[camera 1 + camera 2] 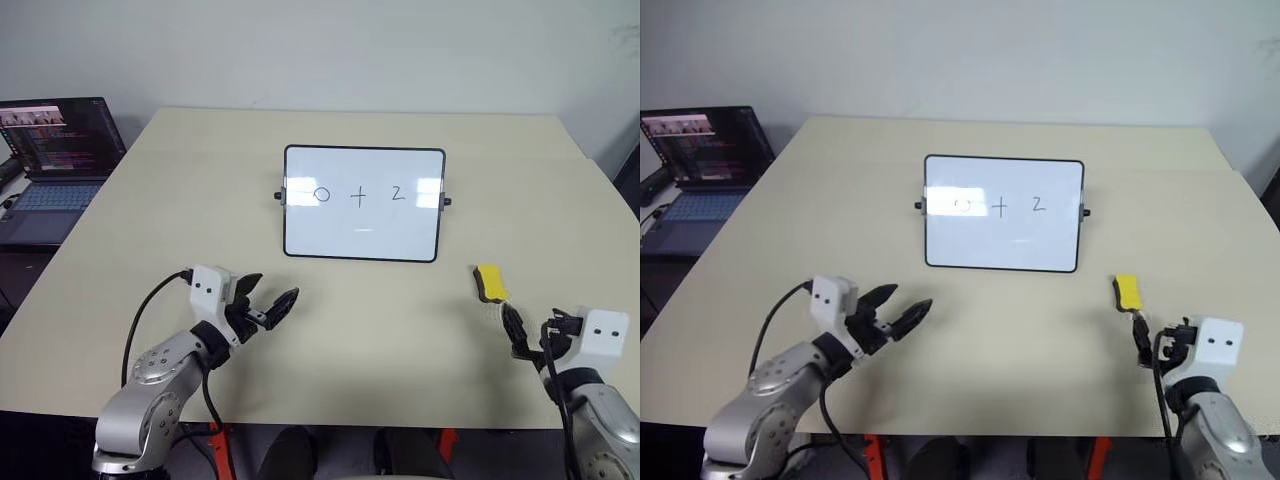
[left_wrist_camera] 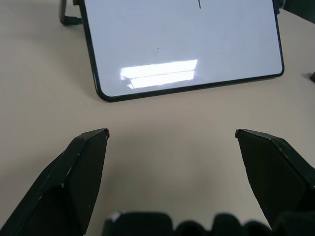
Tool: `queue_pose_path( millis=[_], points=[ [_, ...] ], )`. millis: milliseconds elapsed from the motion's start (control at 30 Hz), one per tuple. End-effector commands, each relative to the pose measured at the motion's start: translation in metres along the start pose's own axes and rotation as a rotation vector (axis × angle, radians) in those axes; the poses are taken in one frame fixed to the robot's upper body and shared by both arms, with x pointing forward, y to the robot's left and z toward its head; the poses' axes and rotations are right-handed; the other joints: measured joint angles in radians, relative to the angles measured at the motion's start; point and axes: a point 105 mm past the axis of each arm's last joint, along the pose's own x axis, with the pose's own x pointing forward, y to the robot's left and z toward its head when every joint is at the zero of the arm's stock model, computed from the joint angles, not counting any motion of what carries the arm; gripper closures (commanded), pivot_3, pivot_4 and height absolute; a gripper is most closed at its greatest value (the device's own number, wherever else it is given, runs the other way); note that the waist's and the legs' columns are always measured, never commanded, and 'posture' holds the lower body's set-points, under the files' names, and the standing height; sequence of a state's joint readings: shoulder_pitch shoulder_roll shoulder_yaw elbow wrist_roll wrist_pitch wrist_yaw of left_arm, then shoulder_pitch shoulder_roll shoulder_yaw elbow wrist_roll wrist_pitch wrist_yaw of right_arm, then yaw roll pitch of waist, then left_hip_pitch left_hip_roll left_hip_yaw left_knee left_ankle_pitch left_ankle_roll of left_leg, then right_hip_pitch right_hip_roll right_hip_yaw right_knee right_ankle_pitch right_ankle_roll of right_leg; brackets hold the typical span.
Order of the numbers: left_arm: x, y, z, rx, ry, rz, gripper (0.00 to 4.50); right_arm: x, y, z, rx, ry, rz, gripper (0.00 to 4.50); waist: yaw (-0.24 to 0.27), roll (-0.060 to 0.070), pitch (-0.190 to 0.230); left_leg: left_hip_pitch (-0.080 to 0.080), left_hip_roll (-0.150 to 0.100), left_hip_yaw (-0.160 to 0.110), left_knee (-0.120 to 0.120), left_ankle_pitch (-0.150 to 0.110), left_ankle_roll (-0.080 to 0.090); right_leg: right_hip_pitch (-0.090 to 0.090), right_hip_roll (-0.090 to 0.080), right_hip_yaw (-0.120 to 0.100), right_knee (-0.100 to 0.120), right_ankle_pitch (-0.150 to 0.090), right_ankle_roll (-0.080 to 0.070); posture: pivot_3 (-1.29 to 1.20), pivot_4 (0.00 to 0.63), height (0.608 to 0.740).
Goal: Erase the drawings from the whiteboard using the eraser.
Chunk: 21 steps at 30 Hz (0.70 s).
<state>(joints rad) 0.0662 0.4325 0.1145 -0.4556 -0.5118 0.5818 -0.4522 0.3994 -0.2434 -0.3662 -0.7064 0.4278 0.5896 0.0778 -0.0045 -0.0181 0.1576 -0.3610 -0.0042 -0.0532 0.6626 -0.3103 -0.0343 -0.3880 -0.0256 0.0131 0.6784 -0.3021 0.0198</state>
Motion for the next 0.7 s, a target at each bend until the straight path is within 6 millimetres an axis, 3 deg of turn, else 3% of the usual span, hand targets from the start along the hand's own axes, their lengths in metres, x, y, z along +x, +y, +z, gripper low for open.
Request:
queue_pose_path(
  millis=[33, 333, 700],
  points=[
    [0.003, -0.003, 0.012, 0.015, -0.041, -0.033, 0.0, -0.005, 0.002, 0.014, 0.006, -0.056, -0.008, 0.04, -0.001, 0.0, 0.0, 0.0, 0.0, 0.0, 0.0, 0.0, 0.0, 0.0, 0.0, 0.0, 0.0, 0.0, 0.0, 0.0, 0.15, 0.74],
    [0.001, 0.006, 0.016, 0.04, -0.072, 0.032, 0.0, 0.01, 0.006, 0.014, 0.024, -0.079, 0.017, 0.04, -0.003, 0.0, 0.0, 0.0, 0.0, 0.0, 0.0, 0.0, 0.0, 0.0, 0.0, 0.0, 0.0, 0.0, 0.0, 0.0, 0.15, 0.74],
    [-0.026, 0.046, 0.019, 0.122, -0.168, 0.355, 0.0, 0.031, 0.015, 0.016, 0.019, -0.085, 0.069, 0.04, -0.002, 0.0, 0.0, 0.0, 0.0, 0.0, 0.0, 0.0, 0.0, 0.0, 0.0, 0.0, 0.0, 0.0, 0.0, 0.0, 0.15, 0.74]
  ],
)
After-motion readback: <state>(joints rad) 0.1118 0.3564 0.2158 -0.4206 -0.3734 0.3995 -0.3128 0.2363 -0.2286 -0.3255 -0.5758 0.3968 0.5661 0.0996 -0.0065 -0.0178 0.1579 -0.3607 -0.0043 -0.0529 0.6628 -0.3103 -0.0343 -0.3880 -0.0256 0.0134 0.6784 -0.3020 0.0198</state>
